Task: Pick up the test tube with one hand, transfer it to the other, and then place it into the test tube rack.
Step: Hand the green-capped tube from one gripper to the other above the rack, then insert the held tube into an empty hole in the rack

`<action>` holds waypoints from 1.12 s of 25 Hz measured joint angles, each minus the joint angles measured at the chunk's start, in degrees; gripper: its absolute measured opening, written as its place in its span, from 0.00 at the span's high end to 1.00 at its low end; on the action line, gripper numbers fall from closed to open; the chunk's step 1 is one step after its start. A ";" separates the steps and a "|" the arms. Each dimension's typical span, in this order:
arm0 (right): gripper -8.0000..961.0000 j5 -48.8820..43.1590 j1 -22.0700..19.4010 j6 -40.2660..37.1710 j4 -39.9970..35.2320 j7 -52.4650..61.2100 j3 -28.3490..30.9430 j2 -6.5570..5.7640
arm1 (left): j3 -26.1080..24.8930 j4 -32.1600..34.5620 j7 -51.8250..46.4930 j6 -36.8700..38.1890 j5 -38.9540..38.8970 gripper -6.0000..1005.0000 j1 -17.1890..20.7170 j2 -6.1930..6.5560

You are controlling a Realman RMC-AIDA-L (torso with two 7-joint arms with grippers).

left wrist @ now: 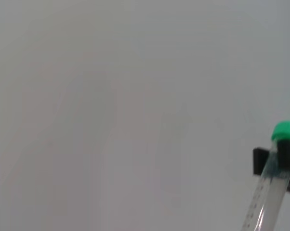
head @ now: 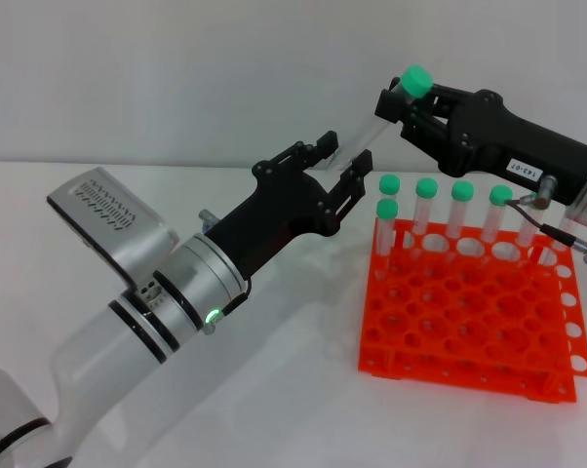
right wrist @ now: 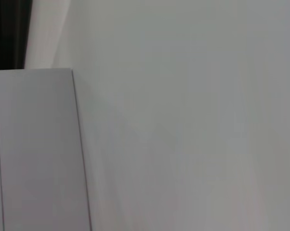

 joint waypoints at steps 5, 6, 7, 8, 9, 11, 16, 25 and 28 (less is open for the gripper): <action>0.77 -0.04 0.00 1.66 -0.68 -0.37 0.16 0.11 | -0.29 0.39 -0.46 -3.34 0.13 0.48 -0.17 -0.01; 0.77 -0.05 0.00 1.84 -0.75 -0.41 0.29 0.12 | -0.30 0.53 -0.47 -3.88 0.15 0.46 -0.18 -0.01; 0.77 -0.06 0.00 2.04 -0.75 -0.54 0.48 0.16 | -0.31 0.68 -0.46 -4.50 0.18 0.44 -0.18 -0.01; 0.76 -0.07 0.00 2.28 -0.76 -0.76 0.75 0.24 | -0.32 0.77 -0.42 -4.95 0.18 0.42 -0.13 -0.01; 0.76 -0.07 0.00 2.47 -0.77 -0.98 0.94 0.31 | -0.33 0.82 -0.31 -5.23 0.16 0.40 0.06 -0.02; 0.76 -0.08 -0.01 3.18 -0.81 -1.78 1.92 0.53 | -0.64 0.85 0.00 -5.42 -0.01 0.36 0.96 -0.06; 0.76 -0.23 -0.28 5.60 -0.91 -2.76 3.48 -0.02 | -6.03 0.72 3.09 -2.34 -0.23 0.23 7.62 0.05; 0.75 -12.95 0.23 7.63 -4.41 7.08 3.57 -6.40 | -21.18 -1.75 6.72 13.23 -0.33 0.11 23.81 0.49; 0.74 -20.64 1.41 9.02 -5.73 11.54 3.57 -7.67 | -22.66 -2.45 6.53 14.95 -0.30 0.11 25.64 0.37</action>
